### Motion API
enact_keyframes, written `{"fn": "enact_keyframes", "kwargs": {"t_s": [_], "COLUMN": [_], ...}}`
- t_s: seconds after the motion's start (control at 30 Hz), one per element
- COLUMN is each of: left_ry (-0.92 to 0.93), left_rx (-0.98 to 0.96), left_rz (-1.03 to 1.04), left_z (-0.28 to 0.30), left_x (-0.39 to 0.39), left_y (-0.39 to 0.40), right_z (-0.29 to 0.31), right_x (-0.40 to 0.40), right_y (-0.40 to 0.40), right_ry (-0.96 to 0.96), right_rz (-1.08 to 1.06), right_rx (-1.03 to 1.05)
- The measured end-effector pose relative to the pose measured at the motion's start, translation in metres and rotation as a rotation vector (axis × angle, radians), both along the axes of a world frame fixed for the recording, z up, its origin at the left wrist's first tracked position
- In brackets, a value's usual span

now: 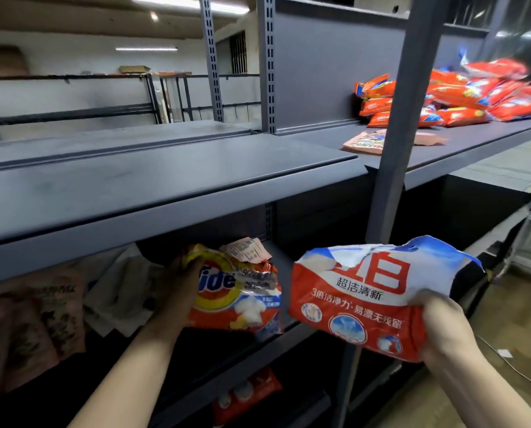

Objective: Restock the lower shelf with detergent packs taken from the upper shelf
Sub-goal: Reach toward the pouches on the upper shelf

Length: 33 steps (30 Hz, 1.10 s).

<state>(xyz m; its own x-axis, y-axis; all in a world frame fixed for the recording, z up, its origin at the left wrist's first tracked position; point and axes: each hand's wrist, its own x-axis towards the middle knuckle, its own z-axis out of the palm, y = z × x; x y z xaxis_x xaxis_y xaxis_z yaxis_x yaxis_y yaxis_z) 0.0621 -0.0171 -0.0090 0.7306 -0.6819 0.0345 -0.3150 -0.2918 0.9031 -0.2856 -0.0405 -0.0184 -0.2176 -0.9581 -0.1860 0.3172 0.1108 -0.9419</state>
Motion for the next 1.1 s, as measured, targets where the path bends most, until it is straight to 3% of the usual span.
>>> {"fn": "enact_keyframes", "kwargs": {"t_s": [0.1, 0.2, 0.37, 0.57, 0.8, 1.1], "left_ry": [-0.035, 0.040, -0.025, 0.137, 0.176, 0.145], "left_rx": [-0.052, -0.252, -0.437, -0.558, -0.668, -0.893], "left_rz": [-0.044, -0.120, -0.178, -0.078, 0.010, 0.038], "left_z": [0.004, 0.013, 0.020, 0.018, 0.017, 0.053], "left_x": [-0.035, -0.072, -0.142, -0.218, -0.319, -0.445], "left_y": [0.009, 0.016, 0.028, 0.020, -0.010, -0.077], "right_z": [0.007, 0.013, 0.031, 0.052, 0.070, 0.100], "right_x": [-0.016, -0.040, -0.080, -0.140, -0.232, -0.360], "right_y": [0.006, 0.011, 0.010, -0.005, -0.052, -0.128], "right_ry": [-0.043, -0.064, -0.061, 0.007, 0.074, 0.018], "right_rz": [-0.058, -0.108, -0.175, -0.271, -0.304, -0.289], "right_rx": [-0.008, -0.016, -0.078, -0.118, -0.111, -0.174]}}
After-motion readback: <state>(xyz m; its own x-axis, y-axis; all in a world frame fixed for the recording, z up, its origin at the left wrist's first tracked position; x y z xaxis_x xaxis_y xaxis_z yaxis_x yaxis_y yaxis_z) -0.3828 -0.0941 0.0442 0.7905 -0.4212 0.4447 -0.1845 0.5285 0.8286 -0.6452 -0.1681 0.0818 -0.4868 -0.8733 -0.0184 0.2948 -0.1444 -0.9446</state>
